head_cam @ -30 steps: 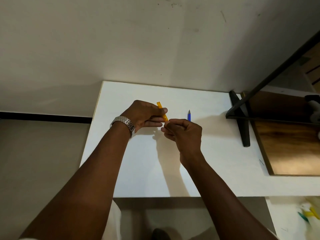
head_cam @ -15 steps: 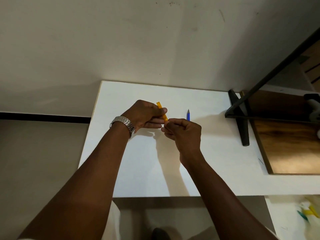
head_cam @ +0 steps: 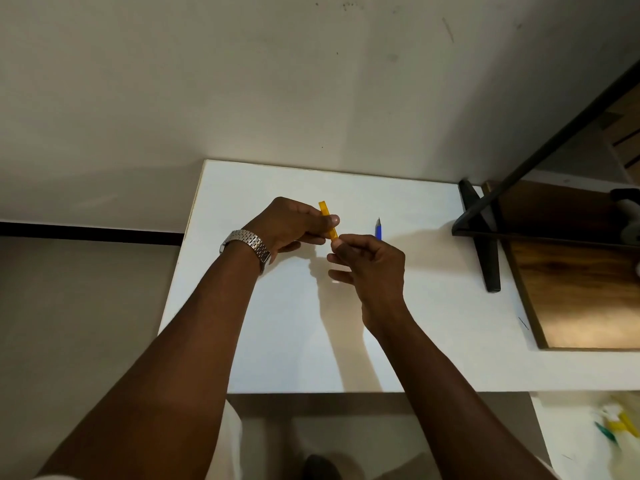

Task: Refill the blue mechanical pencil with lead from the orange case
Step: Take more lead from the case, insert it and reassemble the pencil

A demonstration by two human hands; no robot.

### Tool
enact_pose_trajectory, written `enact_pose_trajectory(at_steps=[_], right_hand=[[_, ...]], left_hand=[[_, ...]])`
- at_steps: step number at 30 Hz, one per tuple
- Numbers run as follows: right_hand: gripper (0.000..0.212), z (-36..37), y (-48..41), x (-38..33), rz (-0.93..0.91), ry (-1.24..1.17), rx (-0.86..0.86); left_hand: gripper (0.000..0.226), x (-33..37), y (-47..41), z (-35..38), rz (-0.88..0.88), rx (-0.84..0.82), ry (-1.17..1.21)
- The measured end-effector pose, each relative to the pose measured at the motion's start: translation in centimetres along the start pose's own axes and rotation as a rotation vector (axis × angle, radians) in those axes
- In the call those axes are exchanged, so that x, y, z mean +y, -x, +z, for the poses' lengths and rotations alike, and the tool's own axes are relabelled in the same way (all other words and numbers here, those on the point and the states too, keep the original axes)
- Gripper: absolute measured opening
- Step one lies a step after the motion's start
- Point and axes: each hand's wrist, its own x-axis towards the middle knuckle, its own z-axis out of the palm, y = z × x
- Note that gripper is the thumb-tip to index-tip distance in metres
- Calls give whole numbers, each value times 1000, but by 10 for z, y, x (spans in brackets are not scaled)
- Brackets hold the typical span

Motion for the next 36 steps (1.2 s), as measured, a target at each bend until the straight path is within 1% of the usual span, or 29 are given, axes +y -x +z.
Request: enact_pose_trajectory(at_steps=[5,8,11,13,16,19,23,27,32,36], right_hand=[[8,2,0,1,41,-12,-26],[6,2,0,3,94,-12,-18],[14,4,1,7,127,-27,-2],[12,6,3,11,143,-33,-12],[9,8,4,19,168,-13,-18],[7,8,4,27,196,21,-13],[11,10,5,35,176,105,-19],[15,10,3,38,149,147,-27],[12,10,0,40,114,203,-19],[9,9,-1,38,80,315,0]], left_hand=[[23,-1,0,-1,-37,10,-13],[26,-5,-3,-2,-56,16,-8],[33,-11,-6,0,-52,52,8],[35,-14,-7,1,-51,55,13],[32,-18,-9,3,-60,53,-3],[28,-22,-8,3,-66,47,-84],[21,-27,-7,4,-45,76,-146],[23,-28,-6,6,-37,113,-168],[18,-29,-7,6,-23,135,-180],[23,-31,-9,8,-18,159,-182]])
